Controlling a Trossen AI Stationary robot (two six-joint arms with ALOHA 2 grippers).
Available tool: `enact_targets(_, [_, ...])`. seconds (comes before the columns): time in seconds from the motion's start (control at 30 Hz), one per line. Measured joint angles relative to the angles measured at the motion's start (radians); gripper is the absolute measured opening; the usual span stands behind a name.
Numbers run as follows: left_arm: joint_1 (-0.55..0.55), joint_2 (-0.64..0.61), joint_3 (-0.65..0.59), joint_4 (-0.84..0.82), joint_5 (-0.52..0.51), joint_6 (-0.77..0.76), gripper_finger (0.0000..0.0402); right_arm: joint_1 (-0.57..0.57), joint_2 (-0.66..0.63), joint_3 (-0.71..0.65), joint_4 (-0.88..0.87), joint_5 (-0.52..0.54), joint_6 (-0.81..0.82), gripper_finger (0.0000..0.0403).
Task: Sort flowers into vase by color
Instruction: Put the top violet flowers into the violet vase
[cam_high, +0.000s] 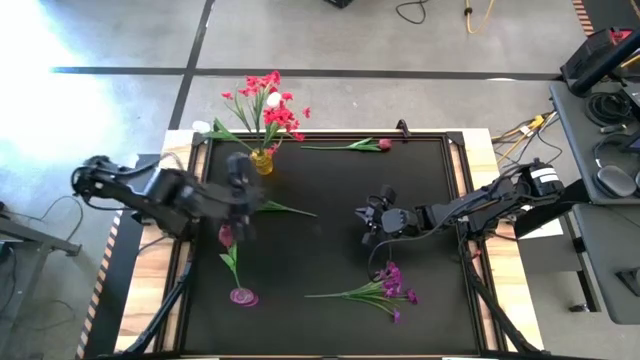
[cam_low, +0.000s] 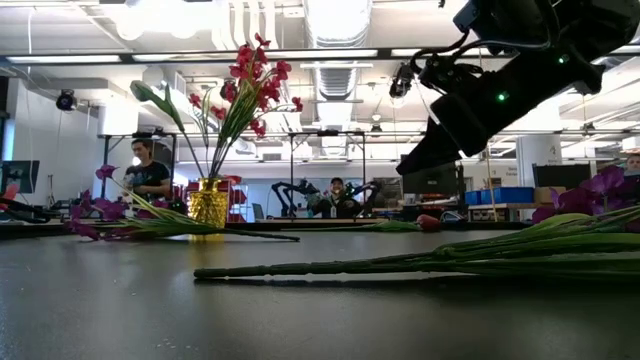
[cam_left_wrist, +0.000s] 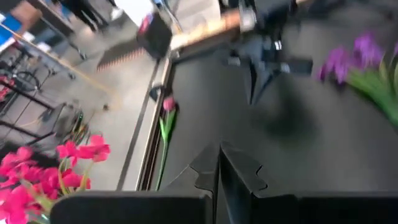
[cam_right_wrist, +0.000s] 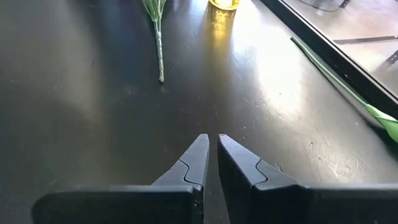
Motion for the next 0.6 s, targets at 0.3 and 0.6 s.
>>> enact_targets(0.3, [-0.036,0.266,0.277,-0.178,0.104,-0.025,0.0,0.0,0.0,-0.016,0.008,0.0,0.012,0.0027])
enact_targets(0.6, [-0.018,0.289,0.303,-0.259,0.153,-0.038,0.0,0.001,0.0,-0.038,0.027,0.0,0.016,0.0027])
